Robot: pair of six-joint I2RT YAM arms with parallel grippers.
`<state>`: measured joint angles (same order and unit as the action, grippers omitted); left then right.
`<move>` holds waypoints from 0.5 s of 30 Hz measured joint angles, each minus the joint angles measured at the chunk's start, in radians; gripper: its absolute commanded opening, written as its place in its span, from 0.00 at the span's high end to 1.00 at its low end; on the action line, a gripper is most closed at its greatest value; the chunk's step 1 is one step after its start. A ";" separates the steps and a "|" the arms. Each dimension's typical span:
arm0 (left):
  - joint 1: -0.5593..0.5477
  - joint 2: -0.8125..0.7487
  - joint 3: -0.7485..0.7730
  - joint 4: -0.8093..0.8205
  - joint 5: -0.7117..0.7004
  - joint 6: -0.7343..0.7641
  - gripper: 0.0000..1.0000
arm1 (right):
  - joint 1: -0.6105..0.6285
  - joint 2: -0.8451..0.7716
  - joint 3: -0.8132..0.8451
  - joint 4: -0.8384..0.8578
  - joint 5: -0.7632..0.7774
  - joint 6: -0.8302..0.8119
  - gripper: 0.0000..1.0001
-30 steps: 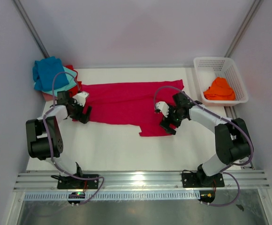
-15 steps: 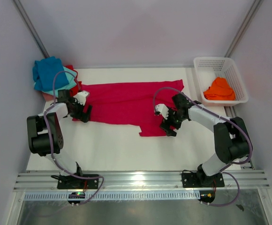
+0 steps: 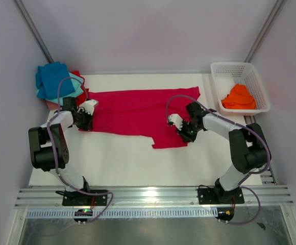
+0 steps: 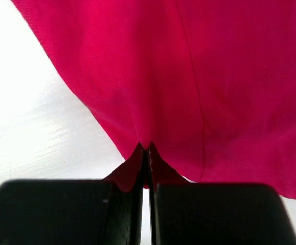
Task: Fold and stack the t-shirts
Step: Fold the tshirt
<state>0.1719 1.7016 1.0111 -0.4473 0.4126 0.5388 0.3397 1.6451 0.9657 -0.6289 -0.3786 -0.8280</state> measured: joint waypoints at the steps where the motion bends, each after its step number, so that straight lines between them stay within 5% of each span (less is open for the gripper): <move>1: 0.000 0.000 0.000 0.000 0.000 -0.001 1.00 | 0.000 0.003 0.001 0.001 0.004 0.002 0.97; 15: 0.000 0.012 0.063 0.028 0.035 -0.080 1.00 | 0.000 0.003 0.117 0.040 0.077 0.085 0.97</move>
<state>0.1719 1.7138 1.0737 -0.4194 0.4480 0.4587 0.3393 1.6482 1.0828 -0.5888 -0.3016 -0.7433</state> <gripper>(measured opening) 0.003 0.039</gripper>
